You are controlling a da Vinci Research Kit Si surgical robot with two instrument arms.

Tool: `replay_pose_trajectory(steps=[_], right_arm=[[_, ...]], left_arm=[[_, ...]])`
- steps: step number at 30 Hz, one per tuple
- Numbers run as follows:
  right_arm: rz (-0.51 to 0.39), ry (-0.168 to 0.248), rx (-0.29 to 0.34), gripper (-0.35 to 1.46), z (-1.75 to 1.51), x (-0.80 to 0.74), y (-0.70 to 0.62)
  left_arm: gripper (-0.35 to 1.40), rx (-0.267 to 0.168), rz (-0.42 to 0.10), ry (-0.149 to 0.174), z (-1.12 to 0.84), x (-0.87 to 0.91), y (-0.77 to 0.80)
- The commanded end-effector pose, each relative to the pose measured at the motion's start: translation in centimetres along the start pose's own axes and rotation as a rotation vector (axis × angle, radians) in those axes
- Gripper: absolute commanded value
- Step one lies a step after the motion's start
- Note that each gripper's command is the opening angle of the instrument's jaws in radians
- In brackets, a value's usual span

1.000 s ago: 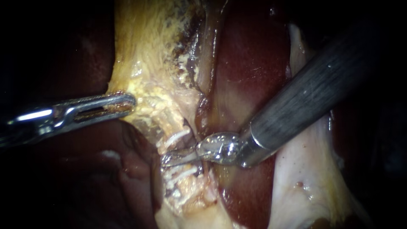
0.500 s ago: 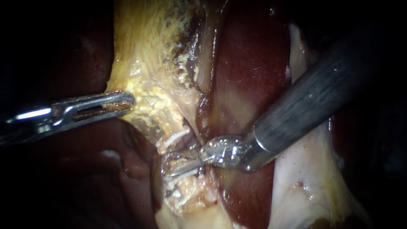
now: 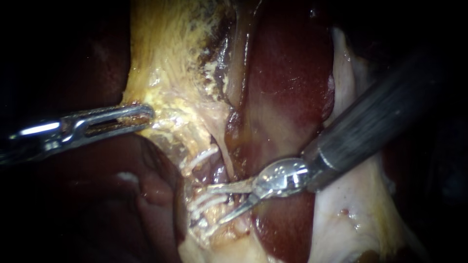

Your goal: Go back from the cut left tube

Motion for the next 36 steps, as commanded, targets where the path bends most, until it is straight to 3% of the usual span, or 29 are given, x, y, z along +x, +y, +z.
replay_pose_trajectory(steps=[1, 7, 11, 19, 26, 36], right_arm=[[-0.013, -0.003, -0.019, 1.43, -0.14, 0.04, 0.02], [-0.033, -0.027, -0.111, 1.43, -0.73, 0.23, 0.18], [-0.026, -0.047, -0.163, 1.43, -0.92, 0.31, 0.25], [-0.019, -0.056, -0.177, 1.43, -0.90, 0.27, 0.27], [-0.019, -0.056, -0.179, 1.43, -0.89, 0.25, 0.29], [-0.019, -0.056, -0.179, 1.43, -0.90, 0.25, 0.29]], left_arm=[[-0.35, -0.001, -0.001, 0.000, 0.00, 0.00, 0.00], [-0.35, -0.002, 0.001, -0.001, 0.04, 0.02, 0.05], [-0.35, -0.004, 0.005, -0.005, 0.15, 0.06, 0.11], [-0.35, -0.013, 0.006, 0.018, 0.58, 0.20, 0.28], [-0.35, 0.002, 0.003, 0.044, 1.01, 0.25, 0.25], [-0.35, 0.008, 0.004, 0.047, 1.09, 0.24, 0.22]])
